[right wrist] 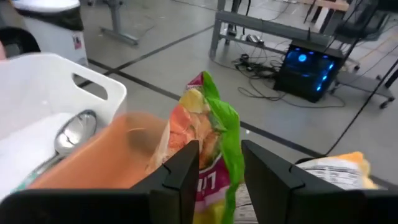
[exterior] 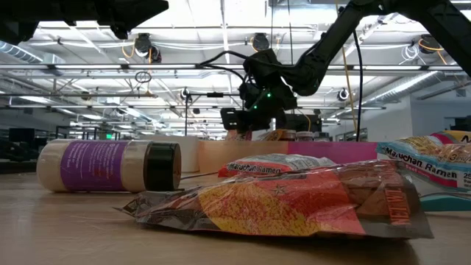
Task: Pick & Place Food Item
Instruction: Put the green noodle pack into the orange bin, then put the purple blue spoon into the white bin
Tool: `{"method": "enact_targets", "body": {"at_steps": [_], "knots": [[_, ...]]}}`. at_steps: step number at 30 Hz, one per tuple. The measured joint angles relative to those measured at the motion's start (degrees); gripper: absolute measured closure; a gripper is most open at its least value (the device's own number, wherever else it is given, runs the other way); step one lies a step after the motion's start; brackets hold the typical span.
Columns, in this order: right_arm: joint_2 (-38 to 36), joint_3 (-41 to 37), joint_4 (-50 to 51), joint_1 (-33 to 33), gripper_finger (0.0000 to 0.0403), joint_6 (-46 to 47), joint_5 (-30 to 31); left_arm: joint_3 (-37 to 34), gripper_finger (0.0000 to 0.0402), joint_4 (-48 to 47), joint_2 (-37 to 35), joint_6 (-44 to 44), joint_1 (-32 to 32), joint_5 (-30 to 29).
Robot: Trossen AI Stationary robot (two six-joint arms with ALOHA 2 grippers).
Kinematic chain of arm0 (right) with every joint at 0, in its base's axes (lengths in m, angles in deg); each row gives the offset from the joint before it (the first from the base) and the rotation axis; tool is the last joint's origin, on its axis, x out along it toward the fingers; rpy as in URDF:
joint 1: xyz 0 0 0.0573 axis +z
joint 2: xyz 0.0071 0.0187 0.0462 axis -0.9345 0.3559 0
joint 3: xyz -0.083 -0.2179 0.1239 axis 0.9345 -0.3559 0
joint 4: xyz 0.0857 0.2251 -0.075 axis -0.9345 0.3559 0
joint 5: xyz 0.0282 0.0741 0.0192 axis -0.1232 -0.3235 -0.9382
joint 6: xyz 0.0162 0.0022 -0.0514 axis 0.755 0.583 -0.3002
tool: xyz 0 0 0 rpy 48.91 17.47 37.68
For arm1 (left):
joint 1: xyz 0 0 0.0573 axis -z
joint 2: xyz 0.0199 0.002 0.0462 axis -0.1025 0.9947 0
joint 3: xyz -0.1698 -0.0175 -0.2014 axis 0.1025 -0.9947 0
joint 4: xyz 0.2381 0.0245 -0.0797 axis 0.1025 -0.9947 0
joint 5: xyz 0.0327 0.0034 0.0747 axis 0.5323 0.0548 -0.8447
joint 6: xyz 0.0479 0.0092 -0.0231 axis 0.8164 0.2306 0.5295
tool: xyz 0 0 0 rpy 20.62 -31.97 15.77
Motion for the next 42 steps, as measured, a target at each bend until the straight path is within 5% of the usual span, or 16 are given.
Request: {"method": "enact_targets", "body": {"at_steps": [24,34,42], "knots": [[-16.2,0.0,11.6,1.7,0.0288,-15.8,-0.6,0.0,0.0215,-0.9,0.0,0.1,0.0,0.0],[-25.1,0.1,22.2,7.7,0.0276,-17.2,-13.6,0.0,0.0215,-2.2,-0.5,3.3,2.4,-3.7],[-26.9,0.0,27.7,15.8,0.0173,-12.2,-25.3,0.0,0.0214,-3.7,-0.5,3.7,3.9,-14.0]]}}
